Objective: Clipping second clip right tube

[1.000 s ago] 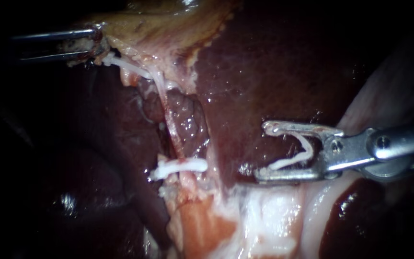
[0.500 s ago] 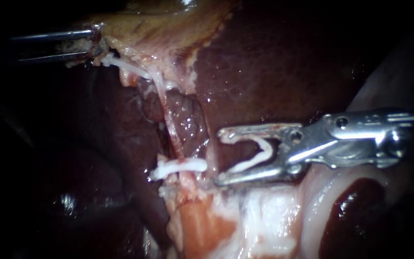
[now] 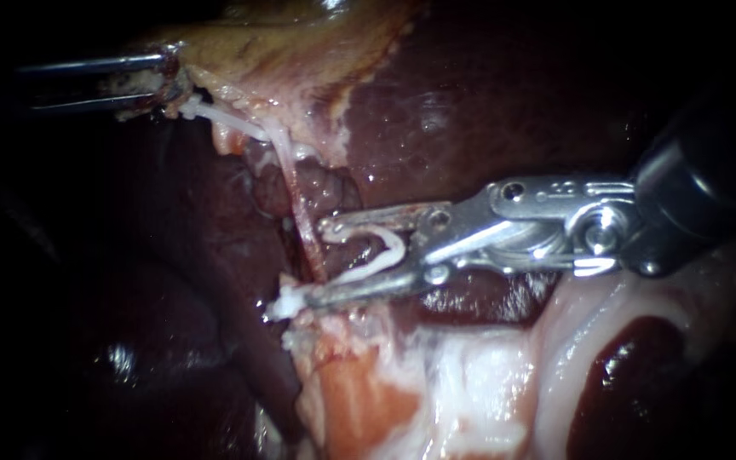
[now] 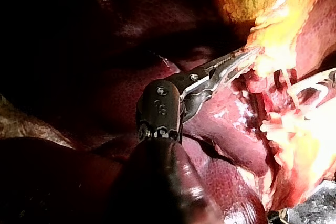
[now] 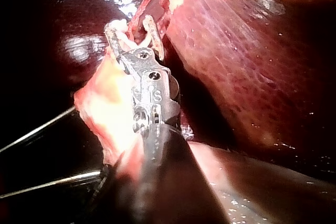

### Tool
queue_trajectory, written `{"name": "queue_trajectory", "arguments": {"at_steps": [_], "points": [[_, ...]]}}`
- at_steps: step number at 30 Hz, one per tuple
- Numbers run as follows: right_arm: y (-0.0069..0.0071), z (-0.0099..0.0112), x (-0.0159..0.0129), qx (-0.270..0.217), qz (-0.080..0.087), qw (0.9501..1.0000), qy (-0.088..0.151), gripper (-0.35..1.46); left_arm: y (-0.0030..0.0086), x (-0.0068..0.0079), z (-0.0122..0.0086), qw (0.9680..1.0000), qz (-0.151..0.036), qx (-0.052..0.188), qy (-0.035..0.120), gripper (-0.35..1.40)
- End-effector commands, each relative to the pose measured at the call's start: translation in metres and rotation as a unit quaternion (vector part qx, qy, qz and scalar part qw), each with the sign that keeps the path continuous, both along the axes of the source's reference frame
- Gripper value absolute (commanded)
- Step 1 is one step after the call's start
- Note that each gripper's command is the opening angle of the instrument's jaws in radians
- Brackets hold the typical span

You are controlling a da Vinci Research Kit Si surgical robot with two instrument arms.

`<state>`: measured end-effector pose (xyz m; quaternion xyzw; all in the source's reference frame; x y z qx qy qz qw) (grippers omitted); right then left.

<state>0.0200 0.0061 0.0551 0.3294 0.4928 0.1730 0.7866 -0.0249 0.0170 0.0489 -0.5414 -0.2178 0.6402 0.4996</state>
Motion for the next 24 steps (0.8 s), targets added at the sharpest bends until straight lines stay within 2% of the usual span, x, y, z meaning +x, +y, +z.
{"name": "queue_trajectory", "arguments": {"at_steps": [1, 4, 12, 17, 20, 24], "points": [[-0.0002, 0.0001, 0.0003, 0.002, 0.003, 1.0000, 0.001, 0.45, 0.0000, 0.0000, 0.0000, 1.0000, 0.000, 0.000, 0.000, -0.35], [-0.0006, 0.0005, 0.0012, 0.012, 0.012, 0.9999, 0.004, 0.45, 0.0000, -0.0001, 0.0000, 1.0000, 0.000, 0.000, 0.000, -0.35], [-0.0012, 0.0009, 0.0026, 0.045, 0.017, 0.9985, 0.027, 0.45, 0.0000, -0.0003, 0.0000, 1.0000, -0.001, 0.000, 0.001, -0.35], [-0.0016, -0.0003, 0.0027, 0.073, 0.019, 0.9949, 0.066, 0.45, 0.0000, -0.0003, 0.0000, 1.0000, -0.001, 0.000, 0.001, -0.35], [-0.0018, -0.0015, 0.0027, 0.091, 0.013, 0.9918, 0.088, 0.44, 0.0000, -0.0003, 0.0000, 1.0000, -0.001, 0.000, 0.001, -0.35], [-0.0021, -0.0030, 0.0027, 0.100, 0.000, 0.9895, 0.104, 0.42, -0.0001, -0.0003, 0.0000, 1.0000, -0.001, 0.000, 0.001, -0.35]]}}
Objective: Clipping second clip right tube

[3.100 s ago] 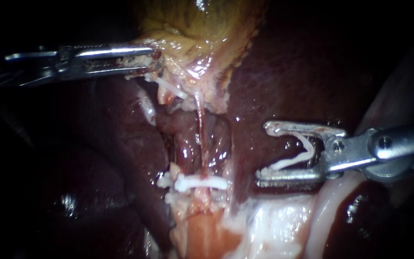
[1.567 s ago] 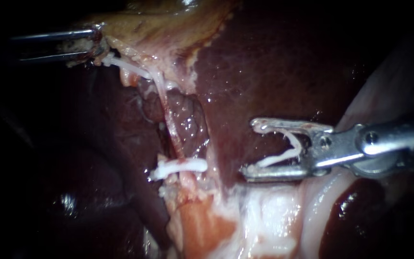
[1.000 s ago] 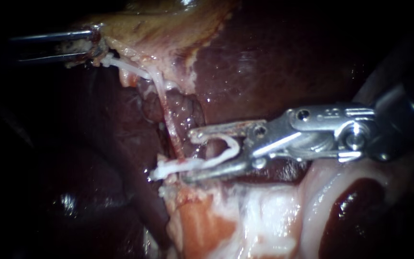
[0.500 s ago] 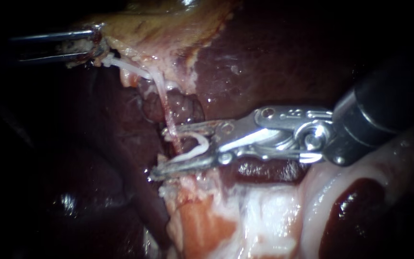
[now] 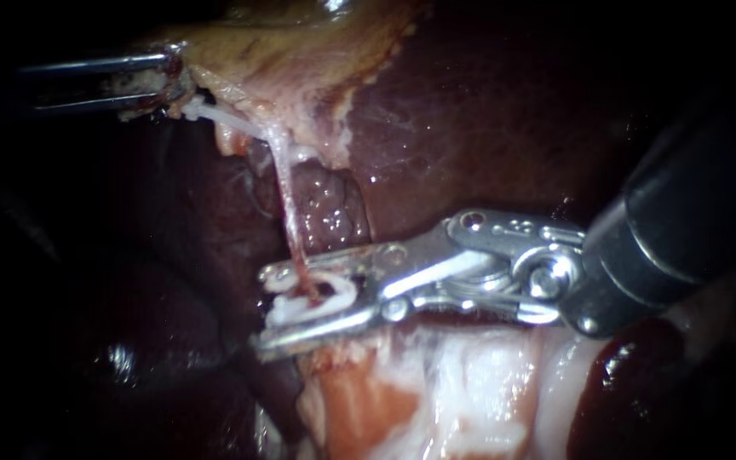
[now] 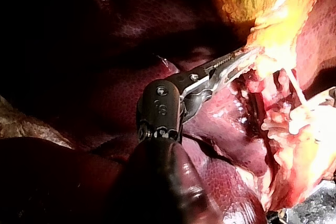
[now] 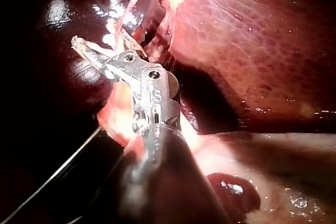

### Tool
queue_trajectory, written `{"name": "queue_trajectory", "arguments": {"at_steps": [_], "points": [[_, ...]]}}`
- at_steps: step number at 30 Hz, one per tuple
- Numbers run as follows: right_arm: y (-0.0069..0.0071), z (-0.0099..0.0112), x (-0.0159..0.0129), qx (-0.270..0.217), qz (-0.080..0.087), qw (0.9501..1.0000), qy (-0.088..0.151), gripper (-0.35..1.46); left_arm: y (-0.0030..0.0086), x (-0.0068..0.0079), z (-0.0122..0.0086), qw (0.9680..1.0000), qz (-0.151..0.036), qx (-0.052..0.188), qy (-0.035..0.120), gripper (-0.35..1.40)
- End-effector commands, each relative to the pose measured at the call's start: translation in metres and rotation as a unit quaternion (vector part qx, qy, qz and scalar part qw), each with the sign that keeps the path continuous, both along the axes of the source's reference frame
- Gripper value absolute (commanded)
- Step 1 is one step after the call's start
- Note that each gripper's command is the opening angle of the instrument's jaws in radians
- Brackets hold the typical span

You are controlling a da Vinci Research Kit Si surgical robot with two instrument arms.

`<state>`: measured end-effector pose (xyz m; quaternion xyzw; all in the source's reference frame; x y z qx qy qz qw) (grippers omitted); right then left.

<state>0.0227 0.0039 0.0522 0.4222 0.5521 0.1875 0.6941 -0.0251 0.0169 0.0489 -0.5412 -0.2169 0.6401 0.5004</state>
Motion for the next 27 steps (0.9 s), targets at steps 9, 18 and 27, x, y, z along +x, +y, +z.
{"name": "queue_trajectory", "arguments": {"at_steps": [9, 18, 27], "points": [[0.0003, -0.0011, 0.0000, 0.014, -0.014, 0.9996, 0.020, 0.32, 0.0000, 0.0000, 0.0000, 1.0000, 0.000, 0.000, 0.000, -0.35], [0.0004, -0.0010, -0.0006, 0.017, -0.015, 0.9996, 0.020, -0.06, 0.0000, 0.0000, 0.0000, 1.0000, 0.000, 0.000, 0.000, -0.35], [0.0004, -0.0010, -0.0010, 0.026, -0.014, 0.9994, 0.017, -0.35, 0.0000, -0.0001, 0.0000, 1.0000, 0.000, 0.000, 0.000, -0.35]]}}
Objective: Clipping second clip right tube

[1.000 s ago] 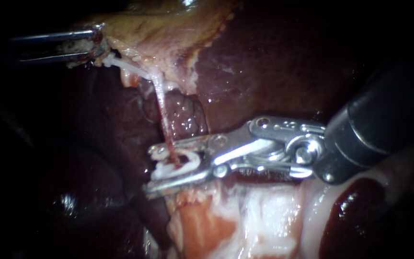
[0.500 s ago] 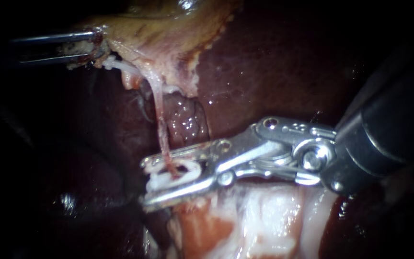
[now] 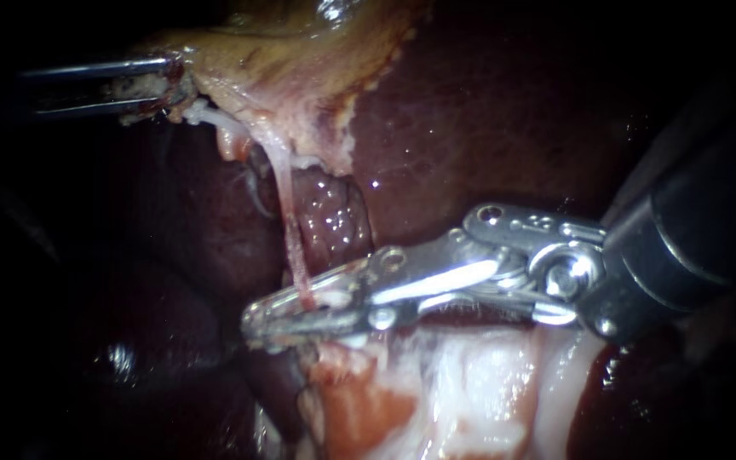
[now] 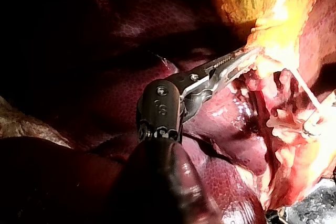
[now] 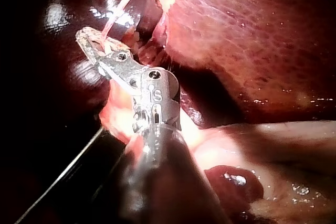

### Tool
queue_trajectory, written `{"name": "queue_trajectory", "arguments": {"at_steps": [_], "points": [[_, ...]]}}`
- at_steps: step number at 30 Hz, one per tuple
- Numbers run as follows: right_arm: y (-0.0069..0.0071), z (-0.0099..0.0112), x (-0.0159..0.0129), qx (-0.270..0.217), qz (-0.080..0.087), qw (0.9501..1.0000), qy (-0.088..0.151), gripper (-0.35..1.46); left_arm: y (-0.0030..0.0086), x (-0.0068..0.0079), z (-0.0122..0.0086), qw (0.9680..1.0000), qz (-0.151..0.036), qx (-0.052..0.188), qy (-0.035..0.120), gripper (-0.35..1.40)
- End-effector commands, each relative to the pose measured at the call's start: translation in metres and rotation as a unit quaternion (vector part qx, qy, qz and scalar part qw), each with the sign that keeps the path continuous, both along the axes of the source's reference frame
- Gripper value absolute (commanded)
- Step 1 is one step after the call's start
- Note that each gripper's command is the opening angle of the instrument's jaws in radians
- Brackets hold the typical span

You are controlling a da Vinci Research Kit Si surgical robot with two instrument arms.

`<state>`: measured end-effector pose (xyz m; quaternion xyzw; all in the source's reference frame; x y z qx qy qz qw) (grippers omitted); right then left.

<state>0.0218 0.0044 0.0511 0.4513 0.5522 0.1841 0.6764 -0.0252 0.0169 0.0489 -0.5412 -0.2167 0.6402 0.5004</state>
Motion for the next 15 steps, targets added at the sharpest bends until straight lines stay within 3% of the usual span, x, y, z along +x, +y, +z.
{"name": "queue_trajectory", "arguments": {"at_steps": [1, 4, 15], "points": [[0.0000, 0.0000, -0.0001, -0.002, 0.002, 1.0000, -0.004, -0.35, 0.0000, 0.0000, 0.0000, 1.0000, 0.000, 0.000, 0.000, -0.35], [0.0001, -0.0001, -0.0002, -0.008, -0.003, 0.9997, -0.021, -0.35, 0.0000, -0.0001, 0.0000, 1.0000, 0.000, 0.000, 0.000, -0.35], [0.0001, 0.0002, -0.0002, -0.009, -0.002, 0.9997, -0.021, -0.35, 0.0000, -0.0001, 0.0001, 1.0000, 0.000, 0.000, 0.000, -0.35]]}}
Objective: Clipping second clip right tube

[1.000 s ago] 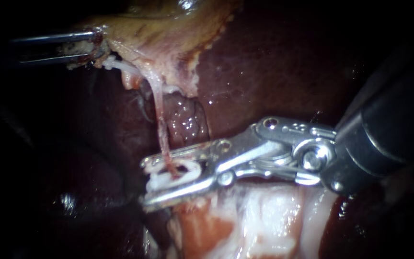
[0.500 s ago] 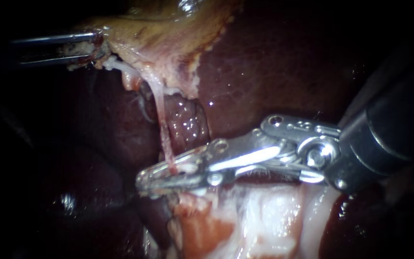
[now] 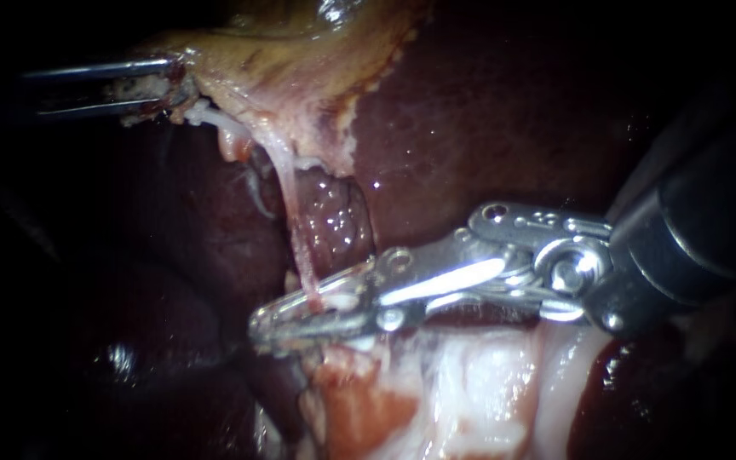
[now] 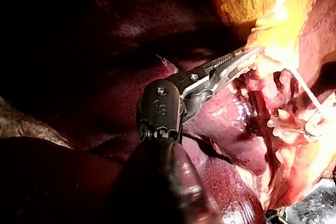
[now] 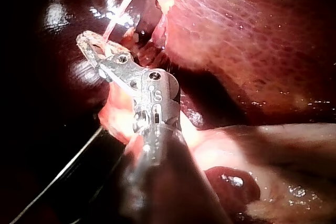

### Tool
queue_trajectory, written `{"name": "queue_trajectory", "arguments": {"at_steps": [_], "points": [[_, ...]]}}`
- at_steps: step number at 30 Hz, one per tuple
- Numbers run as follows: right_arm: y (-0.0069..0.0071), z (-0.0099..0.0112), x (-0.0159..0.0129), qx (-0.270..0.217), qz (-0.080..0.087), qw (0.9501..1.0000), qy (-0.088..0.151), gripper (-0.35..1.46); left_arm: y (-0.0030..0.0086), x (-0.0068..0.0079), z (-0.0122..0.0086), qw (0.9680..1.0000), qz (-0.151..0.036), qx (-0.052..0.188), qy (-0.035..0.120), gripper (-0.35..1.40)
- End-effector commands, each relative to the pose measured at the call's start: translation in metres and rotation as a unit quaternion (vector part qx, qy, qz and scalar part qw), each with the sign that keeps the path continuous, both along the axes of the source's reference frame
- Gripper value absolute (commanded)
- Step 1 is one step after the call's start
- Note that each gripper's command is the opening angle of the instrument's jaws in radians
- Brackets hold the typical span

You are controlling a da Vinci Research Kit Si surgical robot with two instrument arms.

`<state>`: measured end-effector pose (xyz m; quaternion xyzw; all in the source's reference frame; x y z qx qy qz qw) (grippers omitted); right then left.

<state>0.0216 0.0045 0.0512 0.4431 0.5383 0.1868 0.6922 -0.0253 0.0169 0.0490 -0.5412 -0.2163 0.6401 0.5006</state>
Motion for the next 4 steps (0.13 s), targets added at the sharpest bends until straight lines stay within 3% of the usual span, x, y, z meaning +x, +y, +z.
{"name": "queue_trajectory", "arguments": {"at_steps": [1, 3, 4], "points": [[0.0000, 0.0002, 0.0000, 0.000, 0.001, 1.0000, 0.000, -0.35, 0.0000, 0.0000, 0.0000, 1.0000, 0.000, 0.000, 0.000, -0.35], [0.0001, 0.0004, 0.0000, 0.000, 0.001, 1.0000, 0.000, -0.35, 0.0000, 0.0000, 0.0000, 1.0000, 0.000, 0.000, 0.000, -0.35], [0.0002, 0.0006, -0.0001, 0.000, 0.001, 1.0000, -0.001, -0.24, 0.0000, 0.0000, 0.0000, 1.0000, 0.000, 0.000, 0.000, -0.35]]}}
